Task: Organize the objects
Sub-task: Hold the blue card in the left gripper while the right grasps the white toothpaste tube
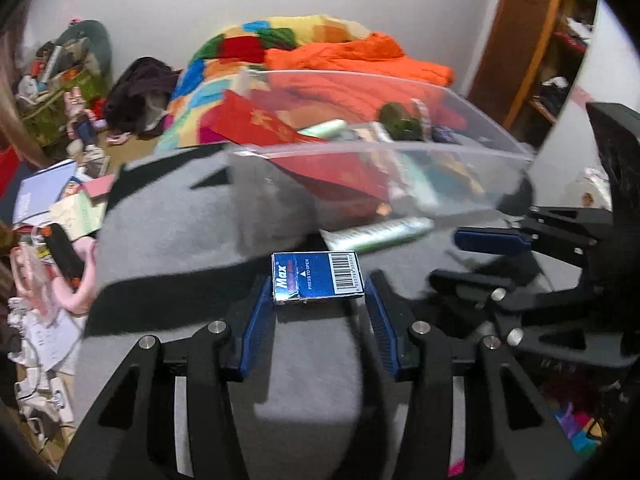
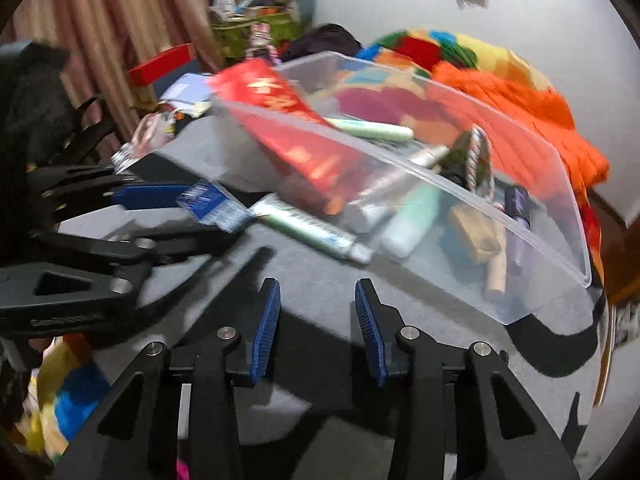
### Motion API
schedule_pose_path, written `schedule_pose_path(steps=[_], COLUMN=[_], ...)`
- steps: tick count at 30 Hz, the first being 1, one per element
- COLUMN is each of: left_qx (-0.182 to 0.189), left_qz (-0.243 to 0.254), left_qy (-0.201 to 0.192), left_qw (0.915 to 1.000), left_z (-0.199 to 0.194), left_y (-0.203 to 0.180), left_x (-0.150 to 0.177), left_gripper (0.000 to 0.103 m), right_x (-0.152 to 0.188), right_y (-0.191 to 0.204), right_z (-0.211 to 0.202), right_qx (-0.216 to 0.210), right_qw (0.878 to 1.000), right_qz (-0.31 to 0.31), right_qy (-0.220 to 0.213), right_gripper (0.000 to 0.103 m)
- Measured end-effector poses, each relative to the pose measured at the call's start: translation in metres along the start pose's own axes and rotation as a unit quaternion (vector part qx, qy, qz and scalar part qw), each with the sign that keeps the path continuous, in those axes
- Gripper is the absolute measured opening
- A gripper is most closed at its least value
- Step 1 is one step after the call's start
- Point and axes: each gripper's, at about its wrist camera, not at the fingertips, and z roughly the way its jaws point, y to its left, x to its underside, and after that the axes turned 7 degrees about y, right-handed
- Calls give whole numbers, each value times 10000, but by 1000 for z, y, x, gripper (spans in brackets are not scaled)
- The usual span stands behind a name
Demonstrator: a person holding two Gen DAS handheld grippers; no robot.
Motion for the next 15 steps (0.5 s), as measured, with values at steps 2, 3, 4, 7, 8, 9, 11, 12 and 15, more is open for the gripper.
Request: schedule_pose_path(steps=[2, 3, 4, 7, 8, 9, 11, 12, 15], left_qx=[-260, -334, -364, -322, -398, -451, -351, -176, -118], left_qz=[-51, -50, -56, 29, 80, 139, 147, 129, 218], left_qy=[41, 86, 138, 239, 214, 176, 162, 178, 158], left_qw=[9996, 9994, 9992, 9992, 9989, 9987, 9991, 9996, 9996], left_z=[5, 9, 14, 23, 25, 25, 25, 24, 21], left_y=[5, 6, 6, 2, -1, -4, -4, -3, -7], left_x=[-7, -9, -11, -12, -12, -12, -12, -12, -9], left_gripper=[47, 47, 47, 47, 47, 47, 47, 47, 47], right_x=[-7, -11, -13, -19, -20, -21, -22, -21, -18], right_y=[-10, -14, -15, -15, -13, -11, -9, -8, -2], right_z=[6, 9, 11, 12, 12, 12, 11, 10, 6], right_qx=[-34, -52, -87, -310, -312, -249, -288, -387, -545], right_qw=[9998, 9997, 9995, 9992, 9993, 9996, 9995, 9992, 9983], right_qz=[170, 241, 277, 244, 212, 159, 66, 36, -164], right_qy=[50, 75, 78, 57, 27, -13, -74, -70, -110], right_gripper=[36, 36, 36, 36, 39, 41, 44, 44, 44])
